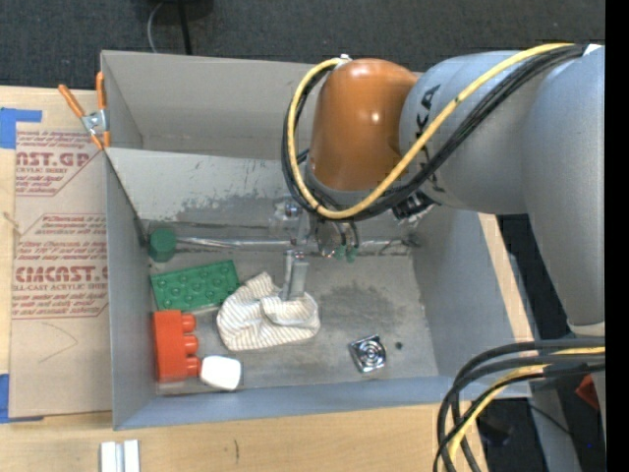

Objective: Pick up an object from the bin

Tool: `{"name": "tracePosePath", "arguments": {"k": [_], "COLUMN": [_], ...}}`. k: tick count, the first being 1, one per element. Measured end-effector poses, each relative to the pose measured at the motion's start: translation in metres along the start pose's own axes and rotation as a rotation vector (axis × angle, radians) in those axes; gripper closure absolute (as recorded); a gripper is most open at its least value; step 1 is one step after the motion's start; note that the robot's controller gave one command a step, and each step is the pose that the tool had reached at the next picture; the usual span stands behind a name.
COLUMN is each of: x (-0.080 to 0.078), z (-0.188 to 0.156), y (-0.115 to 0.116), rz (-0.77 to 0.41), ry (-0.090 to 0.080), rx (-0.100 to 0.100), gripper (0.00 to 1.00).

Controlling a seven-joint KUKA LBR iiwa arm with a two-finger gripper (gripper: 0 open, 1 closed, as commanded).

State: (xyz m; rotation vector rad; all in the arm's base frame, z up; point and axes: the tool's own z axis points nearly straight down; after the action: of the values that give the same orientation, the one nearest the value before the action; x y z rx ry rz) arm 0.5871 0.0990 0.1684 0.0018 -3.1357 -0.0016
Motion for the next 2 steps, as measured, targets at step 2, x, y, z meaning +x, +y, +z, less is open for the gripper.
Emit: {"name": "tracePosePath", "arguments": {"k": [2], "x": [0.011], "z": [0.063], "y": [0.001], "rz": [0.077], "ry": [-0.007], "rx": [-0.002], "gripper": [0.0]}}
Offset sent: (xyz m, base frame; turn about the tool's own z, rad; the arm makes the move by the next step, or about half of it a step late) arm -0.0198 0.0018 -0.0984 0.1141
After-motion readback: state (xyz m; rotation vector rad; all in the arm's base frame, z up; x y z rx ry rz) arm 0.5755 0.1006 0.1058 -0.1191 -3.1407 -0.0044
